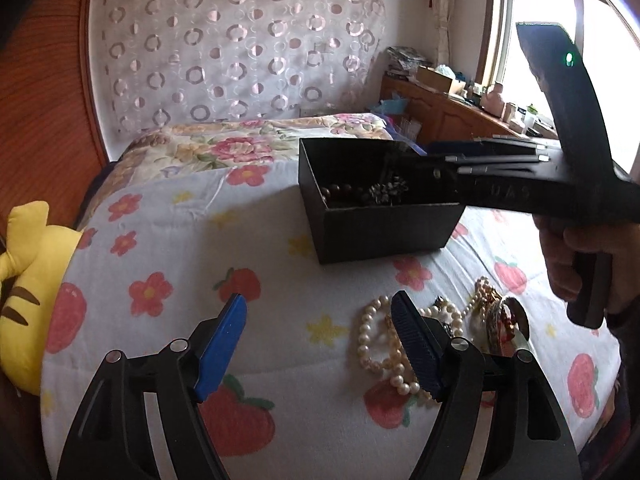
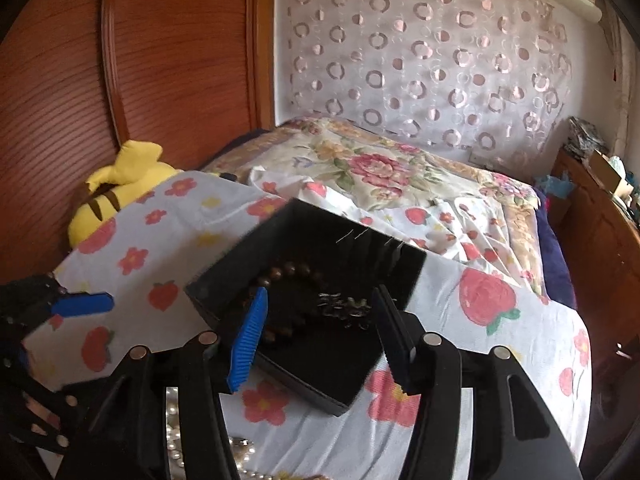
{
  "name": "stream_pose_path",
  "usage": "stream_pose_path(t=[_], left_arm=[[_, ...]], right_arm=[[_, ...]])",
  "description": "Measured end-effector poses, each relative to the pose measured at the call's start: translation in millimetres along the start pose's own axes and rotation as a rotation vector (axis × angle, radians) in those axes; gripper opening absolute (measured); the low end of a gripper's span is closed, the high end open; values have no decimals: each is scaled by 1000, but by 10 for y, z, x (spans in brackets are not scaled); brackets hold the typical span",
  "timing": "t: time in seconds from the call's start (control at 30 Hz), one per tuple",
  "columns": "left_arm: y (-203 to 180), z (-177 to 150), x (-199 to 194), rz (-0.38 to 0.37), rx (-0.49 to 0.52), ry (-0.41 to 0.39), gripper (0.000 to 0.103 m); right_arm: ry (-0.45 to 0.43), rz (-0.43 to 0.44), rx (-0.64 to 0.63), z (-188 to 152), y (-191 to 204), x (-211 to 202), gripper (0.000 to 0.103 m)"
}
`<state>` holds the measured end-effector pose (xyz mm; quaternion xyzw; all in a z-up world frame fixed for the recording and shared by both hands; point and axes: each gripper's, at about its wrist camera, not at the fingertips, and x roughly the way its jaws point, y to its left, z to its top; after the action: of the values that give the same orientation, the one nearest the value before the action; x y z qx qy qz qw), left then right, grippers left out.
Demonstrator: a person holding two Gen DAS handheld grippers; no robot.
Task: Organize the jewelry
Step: 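Lower the comb into the black box and open the right gripper, then close the left gripper on the pearl necklace in the pile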
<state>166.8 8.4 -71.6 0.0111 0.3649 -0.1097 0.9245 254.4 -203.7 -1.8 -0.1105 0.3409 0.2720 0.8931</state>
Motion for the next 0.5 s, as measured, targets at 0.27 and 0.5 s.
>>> stream_pose_path(t=[0.27,0.5], left_arm=[[-57,-79,-18,-16,8,5,72],[-126,-151,-54,-72,11,23,61]], right_arm=[[-63,59,32,111,-11,-244,58],[-54,8,35,-79,-35,-565,58]])
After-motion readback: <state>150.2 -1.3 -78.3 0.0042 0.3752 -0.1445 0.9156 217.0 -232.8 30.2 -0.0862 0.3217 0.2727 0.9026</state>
